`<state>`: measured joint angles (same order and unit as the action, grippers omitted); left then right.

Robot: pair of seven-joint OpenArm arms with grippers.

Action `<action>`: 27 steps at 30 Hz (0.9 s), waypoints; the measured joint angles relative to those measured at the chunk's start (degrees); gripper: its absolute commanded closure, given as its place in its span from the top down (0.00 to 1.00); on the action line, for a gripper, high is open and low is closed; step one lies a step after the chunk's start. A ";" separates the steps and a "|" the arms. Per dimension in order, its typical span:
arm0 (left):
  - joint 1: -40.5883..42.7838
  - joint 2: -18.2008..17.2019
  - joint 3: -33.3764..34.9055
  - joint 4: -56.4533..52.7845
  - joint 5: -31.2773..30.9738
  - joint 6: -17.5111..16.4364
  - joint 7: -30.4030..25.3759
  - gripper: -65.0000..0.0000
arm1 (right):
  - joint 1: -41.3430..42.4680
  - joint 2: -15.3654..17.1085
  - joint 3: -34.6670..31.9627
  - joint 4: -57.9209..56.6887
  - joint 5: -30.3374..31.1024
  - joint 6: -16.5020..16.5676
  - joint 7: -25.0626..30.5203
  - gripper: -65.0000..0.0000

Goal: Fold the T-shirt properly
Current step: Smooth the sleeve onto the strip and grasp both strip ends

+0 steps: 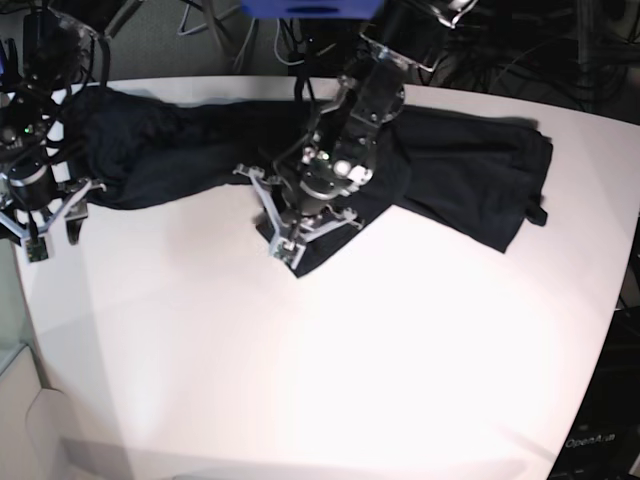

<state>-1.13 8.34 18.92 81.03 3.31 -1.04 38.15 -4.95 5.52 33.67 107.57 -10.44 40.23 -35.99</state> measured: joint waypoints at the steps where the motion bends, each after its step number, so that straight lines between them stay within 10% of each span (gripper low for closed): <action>1: 0.42 0.09 -1.44 2.93 0.15 0.31 -0.33 0.00 | -0.02 0.00 0.02 0.00 -0.02 0.02 -0.02 0.60; 17: 10.32 -4.50 -11.06 26.03 -0.96 -0.15 5.07 0.00 | -0.02 -1.38 -0.55 -0.04 0.00 0.00 0.00 0.60; 27: 18.18 -14.14 -29.33 28.89 -17.79 0.61 4.37 0.00 | -0.04 -1.25 -0.44 -0.04 0.00 0.02 0.09 0.60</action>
<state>17.06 -5.80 -10.41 109.93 -14.48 -0.43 42.52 -4.99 4.27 33.23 107.53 -10.44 40.25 -35.90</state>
